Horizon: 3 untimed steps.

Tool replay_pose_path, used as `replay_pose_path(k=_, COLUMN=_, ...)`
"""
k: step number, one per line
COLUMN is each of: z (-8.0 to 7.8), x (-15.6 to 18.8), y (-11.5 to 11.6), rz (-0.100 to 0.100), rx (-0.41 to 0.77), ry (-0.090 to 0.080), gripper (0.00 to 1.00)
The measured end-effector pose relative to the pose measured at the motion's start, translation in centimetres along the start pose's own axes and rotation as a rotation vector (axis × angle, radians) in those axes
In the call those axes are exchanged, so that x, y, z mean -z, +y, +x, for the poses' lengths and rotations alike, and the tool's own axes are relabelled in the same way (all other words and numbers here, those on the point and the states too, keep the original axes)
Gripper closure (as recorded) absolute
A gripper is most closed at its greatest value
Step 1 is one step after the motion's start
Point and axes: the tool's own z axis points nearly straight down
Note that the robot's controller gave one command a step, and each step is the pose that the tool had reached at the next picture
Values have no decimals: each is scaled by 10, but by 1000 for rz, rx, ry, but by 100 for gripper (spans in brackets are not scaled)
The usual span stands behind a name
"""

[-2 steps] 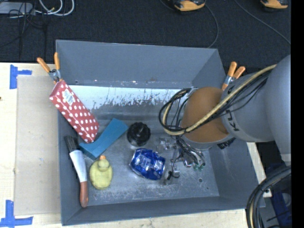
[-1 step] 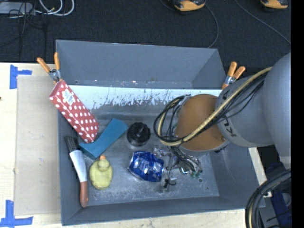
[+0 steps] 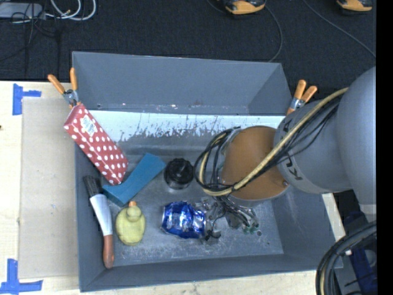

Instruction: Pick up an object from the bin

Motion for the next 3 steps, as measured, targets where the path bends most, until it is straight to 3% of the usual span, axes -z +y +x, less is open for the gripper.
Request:
replay_pose_path(k=1, z=0, x=0, y=0, rz=0, rx=1, ry=0, gripper=100)
replay_pose_path(k=2, z=4, x=41, y=2, rz=-1, rx=0, ry=8, gripper=100)
replay_pose_path(k=3, z=1, x=91, y=0, rz=-1, rx=-28, ry=2, gripper=100)
